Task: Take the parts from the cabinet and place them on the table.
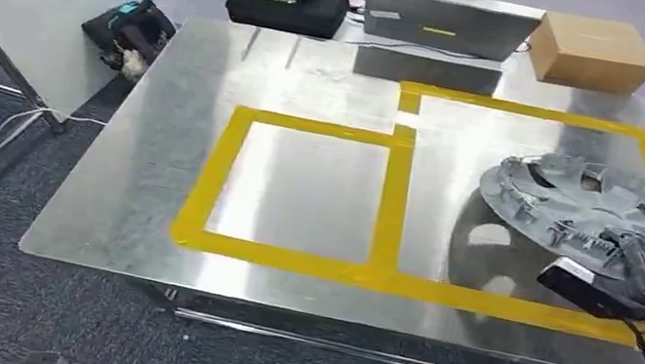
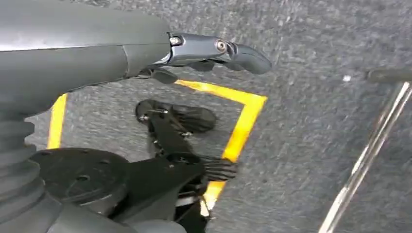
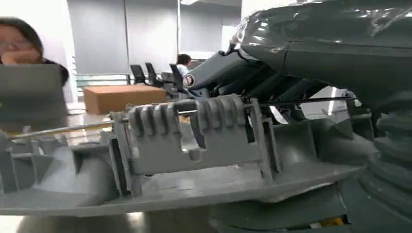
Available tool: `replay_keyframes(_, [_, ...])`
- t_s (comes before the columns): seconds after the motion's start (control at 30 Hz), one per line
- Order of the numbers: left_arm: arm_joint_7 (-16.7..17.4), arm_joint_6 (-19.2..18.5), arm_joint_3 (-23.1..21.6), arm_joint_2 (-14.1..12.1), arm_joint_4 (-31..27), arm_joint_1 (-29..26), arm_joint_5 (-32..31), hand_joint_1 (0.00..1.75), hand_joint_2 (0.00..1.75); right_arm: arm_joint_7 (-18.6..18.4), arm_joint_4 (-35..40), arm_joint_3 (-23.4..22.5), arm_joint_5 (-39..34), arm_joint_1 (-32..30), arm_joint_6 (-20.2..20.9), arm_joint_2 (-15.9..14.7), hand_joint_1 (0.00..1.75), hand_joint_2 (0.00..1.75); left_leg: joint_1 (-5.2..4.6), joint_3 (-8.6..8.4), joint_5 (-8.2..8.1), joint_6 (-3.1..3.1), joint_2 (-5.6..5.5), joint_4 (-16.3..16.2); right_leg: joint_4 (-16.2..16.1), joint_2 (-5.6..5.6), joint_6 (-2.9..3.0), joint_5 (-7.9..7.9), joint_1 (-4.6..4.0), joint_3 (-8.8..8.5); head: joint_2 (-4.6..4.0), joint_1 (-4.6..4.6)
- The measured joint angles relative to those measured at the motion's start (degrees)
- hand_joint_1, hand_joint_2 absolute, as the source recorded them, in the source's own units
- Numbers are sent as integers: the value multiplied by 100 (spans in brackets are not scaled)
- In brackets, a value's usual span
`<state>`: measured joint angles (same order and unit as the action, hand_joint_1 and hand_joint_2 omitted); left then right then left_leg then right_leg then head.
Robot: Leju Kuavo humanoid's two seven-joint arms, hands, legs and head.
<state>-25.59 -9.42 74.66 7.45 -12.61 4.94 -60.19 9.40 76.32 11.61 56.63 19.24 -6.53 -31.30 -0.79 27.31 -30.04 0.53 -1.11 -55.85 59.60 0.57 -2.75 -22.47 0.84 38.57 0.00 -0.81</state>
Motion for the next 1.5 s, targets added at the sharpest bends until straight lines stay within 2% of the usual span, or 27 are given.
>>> replay_keyframes(0.03, [0, 0, -13, -21, 0, 26, -15, 0, 175, 4, -227, 35, -19, 163, 4, 2, 175, 175, -9, 14, -5, -22, 0, -38, -16, 6, 14, 2, 47, -32, 2, 0])
replay_keyframes(0.07, [-2, 0, -35, -20, 2, 41, -41, 0, 175, 22, -433, 48, -20, 310, 0, -2, 175, 175, -7, 142, 55, -66, 11, -258, -44, 11, 34, -13, 53, -75, 0, 0])
replay_keyframes(0.1, [-2, 13, -50, -7, 2, 66, -57, 0, 175, 35, -680, 74, -13, 492, 0, 2, 175, 175, 7, 395, 29, -116, 22, -653, -61, -3, 60, -32, 59, -98, 0, -42])
replay_keyframes(0.17, [-26, 70, -81, 0, 2, 68, -70, 0, 175, 68, -1170, 157, 13, 768, -11, 20, 175, 175, 46, 1021, -342, -191, 31, -1514, -72, -17, 95, -76, 60, -121, 0, -37])
replay_keyframes(0.2, [-50, 112, -90, 0, 2, 56, -116, 0, 175, 140, -1386, 201, 18, 853, -33, 24, 175, 175, 60, 1285, -478, -213, 36, -1814, -72, -21, 101, -98, 60, -135, 0, -39])
replay_keyframes(0.23, [-92, 158, -113, -2, 2, 42, -169, 0, 175, 239, -1581, 247, 20, 932, -61, 39, 175, 175, 70, 1426, -438, -222, 40, -1888, -72, -20, 99, -120, 60, -160, 0, -39])
replay_keyframes(0.27, [-147, 217, -149, -7, 2, 38, -232, 0, 175, 343, -1814, 308, 18, 989, -92, 70, 175, 175, 72, 1454, -241, -213, 41, -1759, -72, -18, 98, -144, 60, -199, 0, -39])
replay_keyframes(0.3, [-217, 289, -195, -13, 2, 38, -300, 0, 175, 473, -1978, 367, 4, 1037, -116, 92, 175, 175, 69, 1384, 87, -189, 43, -1418, -77, -15, 93, -169, 61, -241, 0, -35])
replay_keyframes(0.37, [-352, 387, -289, -42, 2, 39, -387, 0, 175, 673, -2206, 500, -13, 1097, -144, 153, 175, 175, 40, 1085, 854, -87, 45, -417, -84, -6, 80, -222, 64, -322, 0, -39])
replay_keyframes(0.4, [-374, 411, -323, -50, 2, 48, -404, 0, 175, 695, -2311, 555, -17, 1107, -170, 188, 175, 175, 20, 1034, 868, -34, 48, -228, -87, 2, 58, -239, 60, -347, 0, -31])
replay_keyframes(0.43, [-389, 422, -354, -52, 2, 60, -409, 0, 175, 704, -2380, 592, -20, 1118, -179, 208, 175, 175, 14, 973, 766, 5, 44, -41, -96, 15, 34, -243, 51, -330, 0, -42])
replay_keyframes(0.47, [-395, 435, -380, -52, 2, 62, -409, 0, 175, 719, -2434, 620, -20, 1126, -181, 221, 175, 175, 8, 973, 830, -18, 38, -77, -111, 14, 0, -257, 51, -329, 0, -31])
replay_keyframes(0.5, [-415, 442, -393, -44, 2, 55, -409, 0, 175, 758, -2469, 638, -37, 1135, -186, 234, 175, 175, 24, 955, 857, -95, 32, -36, -75, 6, 32, -300, 35, -336, 0, -44])
replay_keyframes(0.53, [-428, 439, -402, -37, 2, 55, -409, 0, 175, 798, -2489, 653, -55, 1147, -190, 243, 175, 175, 26, 956, 851, -142, 23, -39, -90, 1, 84, -277, 39, -345, 0, -31])
replay_keyframes(0.6, [-428, 391, -420, -46, 2, 61, -398, 0, 175, 920, -2508, 739, -76, 1148, -195, 278, 175, 175, 23, 954, 843, -129, 9, -39, -153, -3, 70, -268, 40, -379, 0, -26])
replay_keyframes(0.73, [-293, 251, -420, -46, 2, 57, -339, 0, 175, 1163, -2403, 1032, -63, 1063, -225, 488, 175, 175, 23, 970, 854, -96, 12, -30, -224, 6, 4, -223, 39, -389, 0, -35])
replay_keyframes(1.0, [-269, 291, -422, -42, 2, 55, -337, 0, 175, 1147, -1780, 1663, -118, 895, -186, 719, 175, 175, 25, 972, 870, -52, 10, -30, -235, -7, -34, -212, 37, -386, 0, -35])
replay_keyframes(1.33, [-295, 227, -514, -42, 2, 66, -400, 0, 175, 295, -1715, 2013, 243, 1118, -22, 723, 175, 175, 32, 962, 890, -54, 11, -30, -230, -1, -46, -197, 33, -392, 0, -35])
replay_keyframes(1.4, [-326, 205, -511, -42, 2, 62, -334, 0, 175, 8, -1746, 2050, 383, 1143, -31, 726, 175, 175, 32, 963, 893, -52, 11, -30, -230, -3, -45, -194, 33, -393, 0, -35])
replay_keyframes(1.5, [-328, 186, -509, -44, 2, 57, -304, 0, 175, -156, -1794, 2100, 448, 1190, -31, 726, 175, 175, 31, 963, 894, -52, 10, -30, -230, -4, -45, -192, 34, -395, 0, -33])
